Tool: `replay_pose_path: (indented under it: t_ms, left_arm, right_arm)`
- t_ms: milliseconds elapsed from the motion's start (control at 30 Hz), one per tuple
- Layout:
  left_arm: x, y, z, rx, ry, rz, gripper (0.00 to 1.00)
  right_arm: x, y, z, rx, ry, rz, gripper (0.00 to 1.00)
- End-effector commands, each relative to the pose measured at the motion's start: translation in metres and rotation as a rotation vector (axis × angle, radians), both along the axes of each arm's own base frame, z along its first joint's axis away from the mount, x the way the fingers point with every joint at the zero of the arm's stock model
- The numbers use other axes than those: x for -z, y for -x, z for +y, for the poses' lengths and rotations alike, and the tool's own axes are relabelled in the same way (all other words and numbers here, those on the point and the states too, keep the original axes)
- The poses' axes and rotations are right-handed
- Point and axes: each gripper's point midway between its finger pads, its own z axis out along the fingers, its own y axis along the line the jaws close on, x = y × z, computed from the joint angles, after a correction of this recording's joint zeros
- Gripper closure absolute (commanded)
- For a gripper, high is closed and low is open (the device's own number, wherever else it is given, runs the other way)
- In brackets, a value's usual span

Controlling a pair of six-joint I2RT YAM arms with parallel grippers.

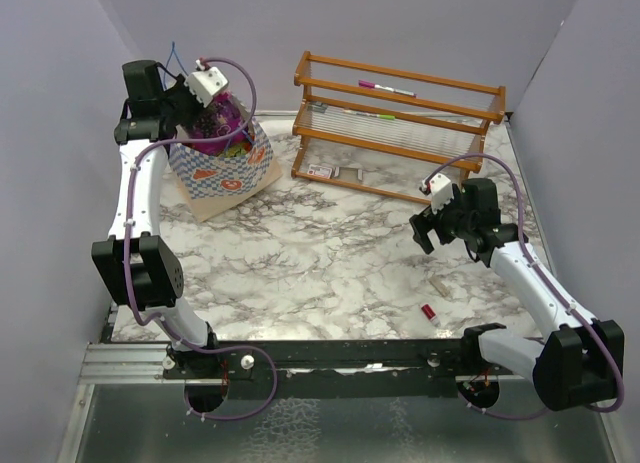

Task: Place the snacks into the paper bag
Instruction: Place the snack in the paper bag.

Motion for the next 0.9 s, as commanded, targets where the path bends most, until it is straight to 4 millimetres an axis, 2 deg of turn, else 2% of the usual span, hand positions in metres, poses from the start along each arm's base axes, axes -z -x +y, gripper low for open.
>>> replay_pose_path:
  t_ms: [0, 633, 867]
  left_arm:
    - [-0.047, 0.010, -0.013, 0.115, -0.072, -0.144, 1.00]
    - [0.006, 0.034, -0.016, 0.099, -0.031, -0.009, 1.00]
    - [0.016, 0.037, -0.019, 0.108, -0.029, 0.040, 1.00]
  right_arm:
    - [0.000, -0.003, 0.003, -0.017, 0.002, -0.017, 0.04]
    - [0.000, -0.002, 0.004, -0.025, -0.001, -0.016, 0.04]
    - [0.000, -0.002, 0.004, -0.026, 0.000, -0.018, 0.04]
